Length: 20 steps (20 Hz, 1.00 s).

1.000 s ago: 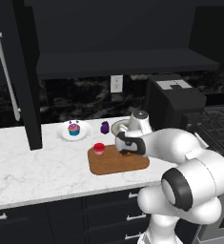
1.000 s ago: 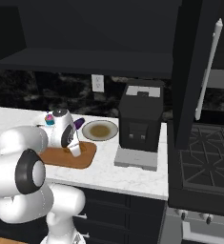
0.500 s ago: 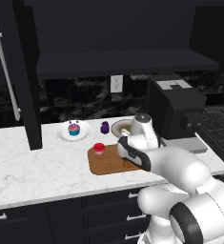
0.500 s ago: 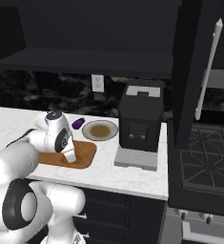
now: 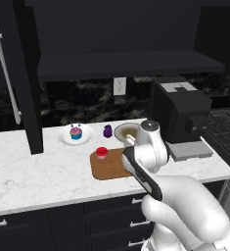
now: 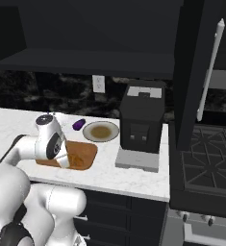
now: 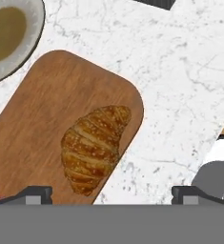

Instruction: From the different types of pastries on the counter, select a croissant and place it on the cutting board. Then retrieve a jar of jam from the cabinet and place it alongside the croissant on the cutting board.

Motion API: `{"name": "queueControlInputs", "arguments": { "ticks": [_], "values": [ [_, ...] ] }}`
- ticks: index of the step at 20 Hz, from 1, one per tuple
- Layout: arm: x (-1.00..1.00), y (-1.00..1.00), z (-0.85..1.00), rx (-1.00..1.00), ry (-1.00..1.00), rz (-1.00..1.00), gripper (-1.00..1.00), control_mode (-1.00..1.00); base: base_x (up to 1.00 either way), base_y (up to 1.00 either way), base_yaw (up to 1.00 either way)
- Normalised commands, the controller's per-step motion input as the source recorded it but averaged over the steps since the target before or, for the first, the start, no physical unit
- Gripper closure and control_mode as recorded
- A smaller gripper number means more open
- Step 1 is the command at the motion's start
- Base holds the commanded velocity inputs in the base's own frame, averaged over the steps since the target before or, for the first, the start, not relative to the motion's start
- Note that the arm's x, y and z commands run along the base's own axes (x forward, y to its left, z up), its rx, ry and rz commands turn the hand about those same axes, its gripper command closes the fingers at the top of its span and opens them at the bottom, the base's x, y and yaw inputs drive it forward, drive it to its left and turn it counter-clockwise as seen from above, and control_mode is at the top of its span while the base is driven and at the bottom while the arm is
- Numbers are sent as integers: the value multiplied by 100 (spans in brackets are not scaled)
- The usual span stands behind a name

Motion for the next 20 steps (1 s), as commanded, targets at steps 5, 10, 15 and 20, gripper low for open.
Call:
{"name": "queueControlInputs", "arguments": {
  "ticks": [5, 10, 15, 20],
  "values": [
    [-30, 13, 95, 25, 5, -5, -100, -100, 0, 0, 0],
    [-100, -13, 46, 16, 6, -5, -100, -100, 0, 0, 0],
    [-100, 4, 8, -4, 0, 0, -100, -100, 0, 0, 0],
    [-100, 0, 1, -11, 0, 0, -100, -100, 0, 0, 0]
  ]
}}
